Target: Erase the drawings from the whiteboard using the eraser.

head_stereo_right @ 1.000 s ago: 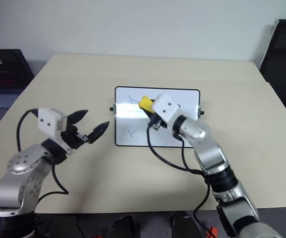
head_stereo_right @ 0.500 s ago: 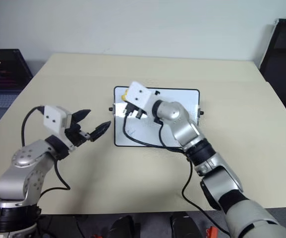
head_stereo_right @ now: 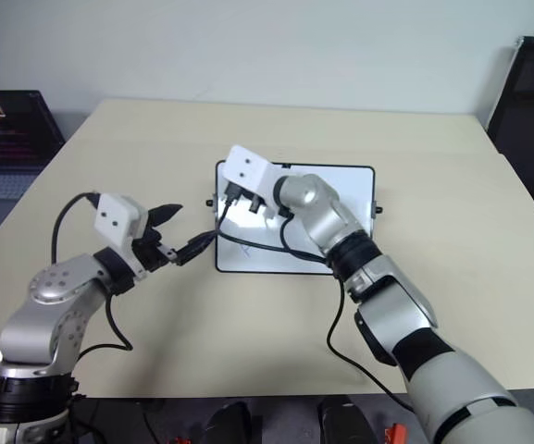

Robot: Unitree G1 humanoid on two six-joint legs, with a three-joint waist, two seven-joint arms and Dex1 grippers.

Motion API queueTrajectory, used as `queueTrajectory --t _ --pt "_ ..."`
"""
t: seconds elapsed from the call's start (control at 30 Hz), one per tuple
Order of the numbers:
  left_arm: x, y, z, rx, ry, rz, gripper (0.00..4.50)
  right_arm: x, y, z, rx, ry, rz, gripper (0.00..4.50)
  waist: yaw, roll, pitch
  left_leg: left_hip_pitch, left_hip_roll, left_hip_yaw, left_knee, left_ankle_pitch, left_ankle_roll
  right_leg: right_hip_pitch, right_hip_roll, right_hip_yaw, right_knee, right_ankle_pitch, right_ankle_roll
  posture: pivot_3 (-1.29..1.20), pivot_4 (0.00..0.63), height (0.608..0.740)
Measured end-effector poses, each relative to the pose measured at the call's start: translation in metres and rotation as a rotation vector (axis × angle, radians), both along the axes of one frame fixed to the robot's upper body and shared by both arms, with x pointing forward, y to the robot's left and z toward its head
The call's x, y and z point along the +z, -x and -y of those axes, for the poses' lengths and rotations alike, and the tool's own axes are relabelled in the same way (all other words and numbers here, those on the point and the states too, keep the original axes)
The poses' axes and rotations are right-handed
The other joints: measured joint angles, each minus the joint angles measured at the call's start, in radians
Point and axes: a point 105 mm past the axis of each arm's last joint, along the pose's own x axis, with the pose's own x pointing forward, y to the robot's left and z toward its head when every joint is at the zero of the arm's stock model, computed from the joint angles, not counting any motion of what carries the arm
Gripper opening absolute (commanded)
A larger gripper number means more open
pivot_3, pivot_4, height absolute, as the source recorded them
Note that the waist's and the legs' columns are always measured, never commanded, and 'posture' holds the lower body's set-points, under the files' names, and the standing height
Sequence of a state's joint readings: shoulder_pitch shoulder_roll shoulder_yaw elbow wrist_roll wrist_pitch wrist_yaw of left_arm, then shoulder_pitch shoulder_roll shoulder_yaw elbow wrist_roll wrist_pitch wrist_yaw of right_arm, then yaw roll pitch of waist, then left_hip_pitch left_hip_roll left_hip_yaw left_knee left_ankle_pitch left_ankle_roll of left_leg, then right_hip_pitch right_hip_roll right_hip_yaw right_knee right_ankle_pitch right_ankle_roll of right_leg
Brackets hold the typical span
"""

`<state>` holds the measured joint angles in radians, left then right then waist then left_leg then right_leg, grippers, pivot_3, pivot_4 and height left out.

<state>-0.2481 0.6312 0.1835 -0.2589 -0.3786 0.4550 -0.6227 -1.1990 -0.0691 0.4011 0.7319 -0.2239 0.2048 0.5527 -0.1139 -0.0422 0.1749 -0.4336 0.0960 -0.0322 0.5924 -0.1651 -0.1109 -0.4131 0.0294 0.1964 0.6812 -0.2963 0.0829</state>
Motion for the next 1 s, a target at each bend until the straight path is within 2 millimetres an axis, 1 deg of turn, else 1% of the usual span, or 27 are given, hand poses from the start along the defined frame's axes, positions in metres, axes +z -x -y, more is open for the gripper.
queueTrajectory --t 0.17,0.27,0.33,0.43,0.5,0.63,0.87,0.93,1.0 --pt "0.000 0.000 0.000 -0.001 -0.002 0.004 4.50 -0.010 0.007 0.012 0.052 0.070 -0.059 1.30 0.002 0.000 0.000 0.001 0.000 -0.003 0.001 0.000 0.000 0.003 0.000 -0.003 0.000 0.000 0.000 0.00 0.150 0.740" --pt "-0.002 -0.001 -0.001 0.001 0.000 -0.002 4.50 -0.013 0.009 0.013 0.065 0.107 -0.049 1.30 0.000 0.000 0.000 0.001 0.000 -0.004 0.001 0.000 0.000 0.003 0.000 -0.004 0.001 0.000 0.000 0.00 0.150 0.740" --pt "-0.004 -0.001 -0.002 0.003 0.002 -0.010 4.50 -0.010 0.005 0.012 0.036 0.092 -0.004 1.30 0.000 0.000 0.000 0.001 0.000 -0.006 0.001 0.001 0.000 0.003 0.000 -0.006 0.001 0.000 0.000 0.00 0.150 0.740" --pt "-0.004 -0.001 0.000 -0.012 0.005 -0.006 4.50 0.008 -0.009 0.013 -0.055 0.040 0.099 1.30 0.001 0.000 0.000 0.001 0.000 -0.008 0.001 0.002 0.001 0.003 0.000 -0.008 0.000 0.001 -0.001 0.00 0.150 0.740" --pt "-0.004 0.000 0.001 -0.017 0.005 -0.003 4.50 0.013 -0.012 0.017 -0.076 0.039 0.125 1.30 0.002 0.000 0.000 0.001 0.000 -0.009 0.001 0.002 0.001 0.004 0.000 -0.009 0.000 0.000 -0.001 0.00 0.150 0.740" --pt "-0.004 0.000 0.002 -0.020 0.009 -0.002 4.50 0.006 -0.007 0.018 -0.031 0.080 0.096 1.30 0.002 0.001 0.000 0.001 0.000 -0.013 0.000 0.002 0.001 0.006 0.000 -0.014 0.000 -0.001 -0.004 0.00 0.150 0.740" --pt "-0.006 0.000 0.002 -0.020 0.012 -0.007 4.50 -0.019 0.012 0.025 0.072 0.181 0.022 1.30 0.002 0.001 0.000 0.001 0.000 -0.016 0.001 0.002 0.001 0.008 0.000 -0.016 0.001 -0.001 -0.002 0.00 0.150 0.740" --pt "-0.008 -0.001 0.001 -0.019 0.014 -0.012 4.50 -0.019 0.012 0.025 0.063 0.187 0.027 1.30 0.002 0.001 0.000 0.001 0.000 -0.017 0.001 0.003 0.001 0.008 0.000 -0.017 0.001 -0.001 -0.002 0.00 0.150 0.740" --pt "-0.009 -0.001 0.003 -0.024 0.013 -0.015 4.50 -0.016 0.007 0.026 0.026 0.170 0.060 1.30 0.002 0.001 0.001 0.001 0.000 -0.017 0.001 0.004 0.001 0.008 0.000 -0.017 0.001 -0.001 -0.002 0.00 0.150 0.740"
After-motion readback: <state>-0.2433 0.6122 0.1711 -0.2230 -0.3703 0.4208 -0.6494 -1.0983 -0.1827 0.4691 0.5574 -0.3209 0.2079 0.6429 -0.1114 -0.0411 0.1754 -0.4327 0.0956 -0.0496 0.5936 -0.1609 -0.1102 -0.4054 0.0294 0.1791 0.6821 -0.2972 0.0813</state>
